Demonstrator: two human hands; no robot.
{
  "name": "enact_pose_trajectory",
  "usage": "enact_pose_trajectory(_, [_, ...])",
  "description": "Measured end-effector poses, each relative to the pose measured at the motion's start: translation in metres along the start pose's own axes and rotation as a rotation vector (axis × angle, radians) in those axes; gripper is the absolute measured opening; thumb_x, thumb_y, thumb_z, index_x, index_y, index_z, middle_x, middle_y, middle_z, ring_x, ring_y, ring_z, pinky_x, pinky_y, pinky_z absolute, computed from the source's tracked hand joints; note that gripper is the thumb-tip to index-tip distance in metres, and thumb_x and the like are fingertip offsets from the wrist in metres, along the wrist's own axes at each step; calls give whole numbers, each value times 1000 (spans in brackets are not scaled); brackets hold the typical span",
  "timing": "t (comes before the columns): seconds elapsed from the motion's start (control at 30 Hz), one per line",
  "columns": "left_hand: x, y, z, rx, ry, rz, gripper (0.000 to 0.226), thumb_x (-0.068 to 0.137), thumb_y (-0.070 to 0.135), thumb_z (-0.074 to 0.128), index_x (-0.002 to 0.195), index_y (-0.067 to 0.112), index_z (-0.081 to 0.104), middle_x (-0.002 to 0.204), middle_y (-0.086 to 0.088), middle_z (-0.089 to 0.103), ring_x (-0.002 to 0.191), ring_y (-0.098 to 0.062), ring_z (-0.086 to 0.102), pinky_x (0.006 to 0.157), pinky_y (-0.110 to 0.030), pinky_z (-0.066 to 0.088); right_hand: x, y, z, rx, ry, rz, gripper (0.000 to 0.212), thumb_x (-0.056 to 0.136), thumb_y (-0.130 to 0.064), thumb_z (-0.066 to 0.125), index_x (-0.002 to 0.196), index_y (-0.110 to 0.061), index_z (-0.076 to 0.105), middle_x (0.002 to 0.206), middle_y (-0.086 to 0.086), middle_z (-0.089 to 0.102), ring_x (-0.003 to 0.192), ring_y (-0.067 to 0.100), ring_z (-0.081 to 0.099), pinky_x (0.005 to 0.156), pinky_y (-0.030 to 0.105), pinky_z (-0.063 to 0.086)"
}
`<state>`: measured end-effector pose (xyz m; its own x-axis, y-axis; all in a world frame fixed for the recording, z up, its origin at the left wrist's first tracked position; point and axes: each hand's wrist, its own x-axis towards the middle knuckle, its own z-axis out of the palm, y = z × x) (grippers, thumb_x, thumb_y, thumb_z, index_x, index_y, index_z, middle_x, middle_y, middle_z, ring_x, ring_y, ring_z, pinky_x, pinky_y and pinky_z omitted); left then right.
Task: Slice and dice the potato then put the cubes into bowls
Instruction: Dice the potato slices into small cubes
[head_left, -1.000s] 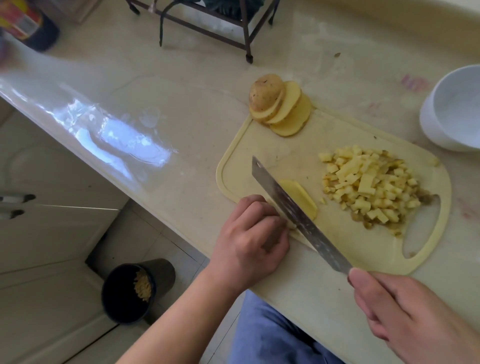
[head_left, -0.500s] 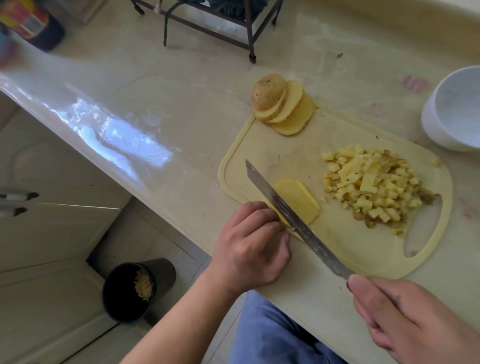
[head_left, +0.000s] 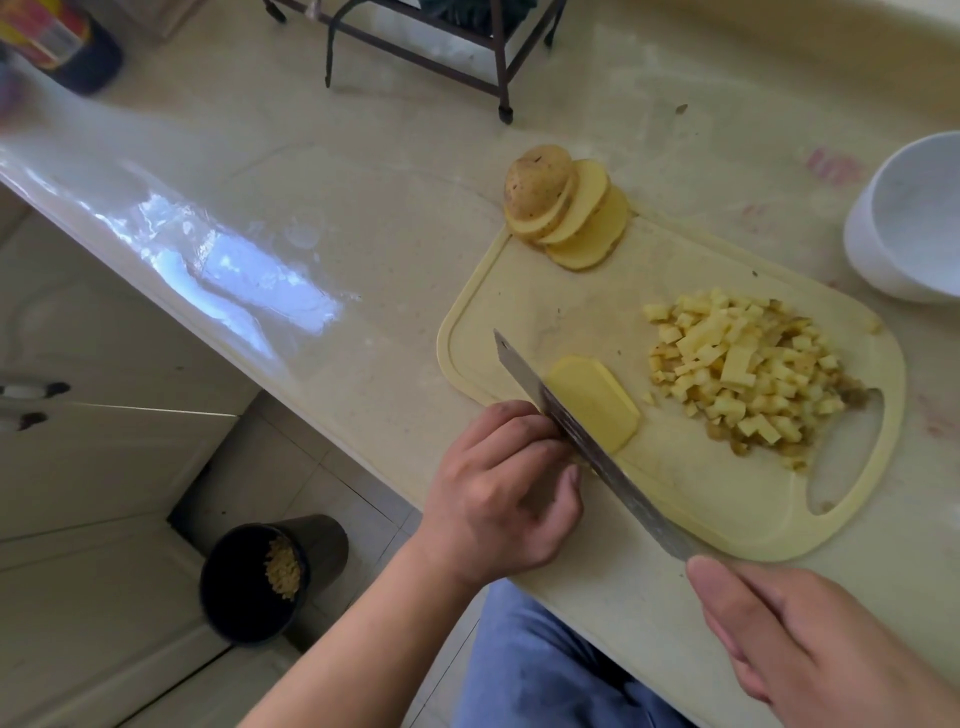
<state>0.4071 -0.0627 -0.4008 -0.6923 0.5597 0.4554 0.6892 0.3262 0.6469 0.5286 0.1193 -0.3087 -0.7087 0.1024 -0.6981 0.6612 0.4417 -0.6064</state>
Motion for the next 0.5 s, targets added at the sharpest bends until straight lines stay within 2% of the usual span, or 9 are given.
enact_pose_trajectory(0.17, [1, 0, 0, 2, -3, 6, 12, 83, 5, 68, 81, -4, 75, 88, -14, 72, 84, -33, 67, 79, -37, 56, 7, -5, 0, 4, 3, -34, 76, 66, -89, 25, 66, -14, 41, 47, -1, 37, 45, 5, 37, 52, 29, 33])
enact_pose_trajectory(0.27, [0, -1, -1, 14, -5, 2, 10, 82, 5, 70, 80, -4, 75, 87, -14, 71, 83, -33, 67, 80, -36, 56, 6, -2, -2, 6, 22, -33, 80, 63, -91, 24, 66, -12, 39, 45, -2, 36, 43, 5, 36, 50, 24, 33])
enact_pose_trajectory(0.37, [1, -2, 0, 32, -18, 10, 9, 82, 4, 71, 81, -3, 75, 88, -14, 72, 82, -33, 67, 81, -37, 56, 3, -2, -7, 19, 28, 6, 90, 51, -101, 23, 61, -14, 40, 42, -2, 36, 39, 5, 34, 43, 16, 29])
enact_pose_trajectory(0.5, [0, -3, 1, 38, -19, 24, 8, 82, 3, 70, 81, -4, 74, 88, -15, 70, 81, -34, 66, 82, -37, 55, 3, 1, -6, 107, -31, 32, 79, 56, -96, 29, 55, -17, 41, 41, -1, 38, 36, 4, 33, 40, 13, 27])
